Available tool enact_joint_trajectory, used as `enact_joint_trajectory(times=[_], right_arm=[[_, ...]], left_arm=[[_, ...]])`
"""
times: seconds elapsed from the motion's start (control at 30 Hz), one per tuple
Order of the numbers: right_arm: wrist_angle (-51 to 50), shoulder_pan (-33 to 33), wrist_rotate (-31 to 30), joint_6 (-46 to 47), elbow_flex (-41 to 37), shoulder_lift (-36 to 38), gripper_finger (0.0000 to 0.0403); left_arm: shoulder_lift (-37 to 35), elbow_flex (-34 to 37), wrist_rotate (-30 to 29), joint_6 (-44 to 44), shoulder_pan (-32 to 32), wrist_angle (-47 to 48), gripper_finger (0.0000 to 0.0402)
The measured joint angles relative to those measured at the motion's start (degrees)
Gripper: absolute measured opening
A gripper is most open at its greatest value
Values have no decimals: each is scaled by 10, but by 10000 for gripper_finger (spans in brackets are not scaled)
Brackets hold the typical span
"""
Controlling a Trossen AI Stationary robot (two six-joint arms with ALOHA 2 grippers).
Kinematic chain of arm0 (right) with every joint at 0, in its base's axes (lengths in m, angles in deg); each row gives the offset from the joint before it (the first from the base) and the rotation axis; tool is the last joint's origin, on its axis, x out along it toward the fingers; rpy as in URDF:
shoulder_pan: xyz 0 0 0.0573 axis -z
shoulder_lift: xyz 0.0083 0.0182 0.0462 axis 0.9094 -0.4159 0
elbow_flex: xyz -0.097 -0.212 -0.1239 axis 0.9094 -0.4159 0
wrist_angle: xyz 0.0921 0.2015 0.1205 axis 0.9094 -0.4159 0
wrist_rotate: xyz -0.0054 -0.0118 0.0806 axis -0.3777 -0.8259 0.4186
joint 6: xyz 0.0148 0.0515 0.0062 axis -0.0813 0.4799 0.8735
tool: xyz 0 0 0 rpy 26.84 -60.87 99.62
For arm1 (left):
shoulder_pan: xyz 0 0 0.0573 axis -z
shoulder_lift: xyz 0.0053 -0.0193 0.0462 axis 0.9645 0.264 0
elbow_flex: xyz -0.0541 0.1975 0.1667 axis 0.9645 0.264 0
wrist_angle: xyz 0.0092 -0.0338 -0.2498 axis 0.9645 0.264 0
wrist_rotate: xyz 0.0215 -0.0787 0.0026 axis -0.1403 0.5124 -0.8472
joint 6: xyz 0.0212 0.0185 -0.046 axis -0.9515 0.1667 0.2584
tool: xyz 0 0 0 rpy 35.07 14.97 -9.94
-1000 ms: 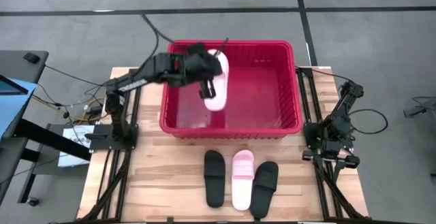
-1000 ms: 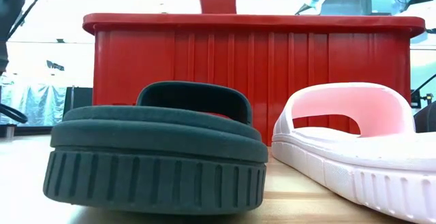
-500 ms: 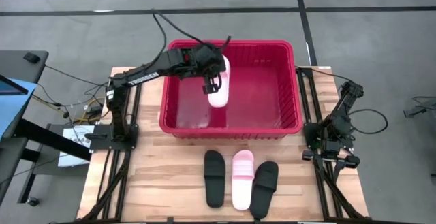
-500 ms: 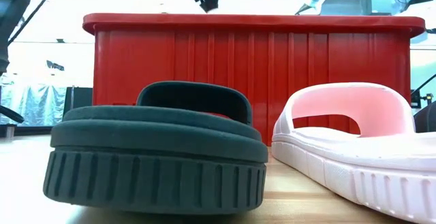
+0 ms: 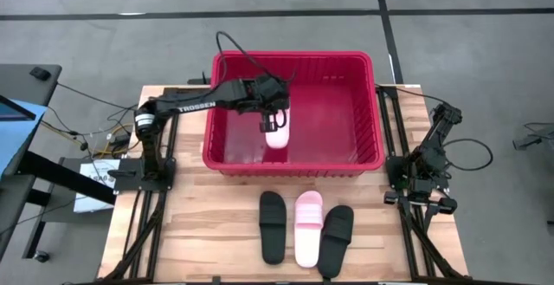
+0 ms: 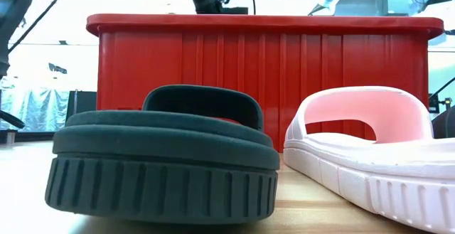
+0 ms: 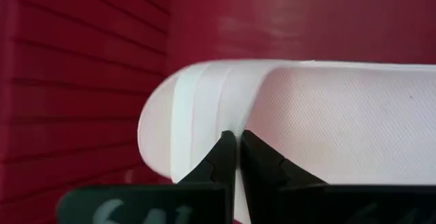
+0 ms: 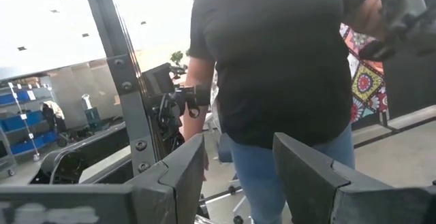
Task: Pick and place slides into bin
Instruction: Put the left pink slide into the red bin
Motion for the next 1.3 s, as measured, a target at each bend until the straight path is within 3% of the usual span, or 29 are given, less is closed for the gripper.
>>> enact_joint_trajectory(times=[0.5,1.3], right_arm=[[0,0,0,0,0,0,166],[0,0,0,0,0,0,166]], left_arm=[[0,139,37,-44,-38,-143,0],[0,157,37,-70,-41,-170,0]])
